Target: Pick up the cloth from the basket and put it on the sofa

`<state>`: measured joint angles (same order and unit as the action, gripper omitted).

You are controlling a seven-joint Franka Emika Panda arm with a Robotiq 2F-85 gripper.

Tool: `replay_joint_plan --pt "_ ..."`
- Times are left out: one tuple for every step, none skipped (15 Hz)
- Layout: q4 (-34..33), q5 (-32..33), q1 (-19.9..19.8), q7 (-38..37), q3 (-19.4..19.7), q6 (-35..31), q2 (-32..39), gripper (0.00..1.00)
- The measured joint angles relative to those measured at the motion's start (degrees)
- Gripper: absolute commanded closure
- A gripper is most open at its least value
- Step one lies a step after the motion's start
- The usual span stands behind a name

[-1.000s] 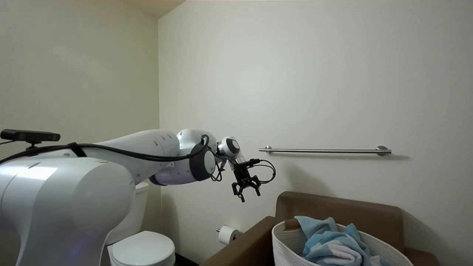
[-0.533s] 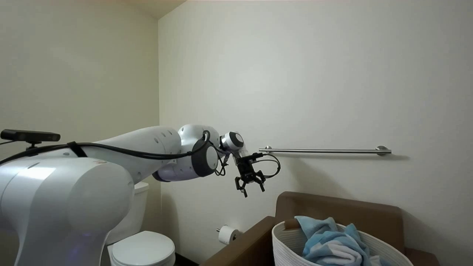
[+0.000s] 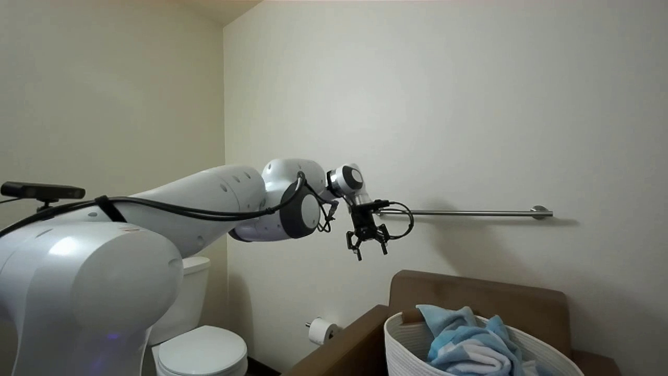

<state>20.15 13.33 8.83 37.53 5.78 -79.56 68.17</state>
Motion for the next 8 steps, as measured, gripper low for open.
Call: replay_joint_plan --pt "-0.1 -1.2 -1.3 0.0 -0.7 -0.2 -0.5 0.00" --pt "-0.1 -2.6 -2.8 0.0 -1.4 -0.6 -1.0 0.00" --pt "-0.1 -3.8 -4.2 0.0 -2.1 -1.2 -1.4 0.00" --pt "-0.1 -5.2 -5.6 -0.3 -2.8 -1.8 -1.7 0.00" --pt "-0.1 -6.4 -7.0 -1.1 -3.5 -2.2 -1.9 0.00" --pt "-0.1 -7.5 -8.2 -2.2 -4.0 -2.2 -2.2 0.00" --pt "-0.1 -7.7 -8.9 -2.3 -4.2 -2.2 -2.3 0.00" --pt "-0.1 -7.7 -9.1 -2.2 -4.2 -2.2 -2.2 0.00"
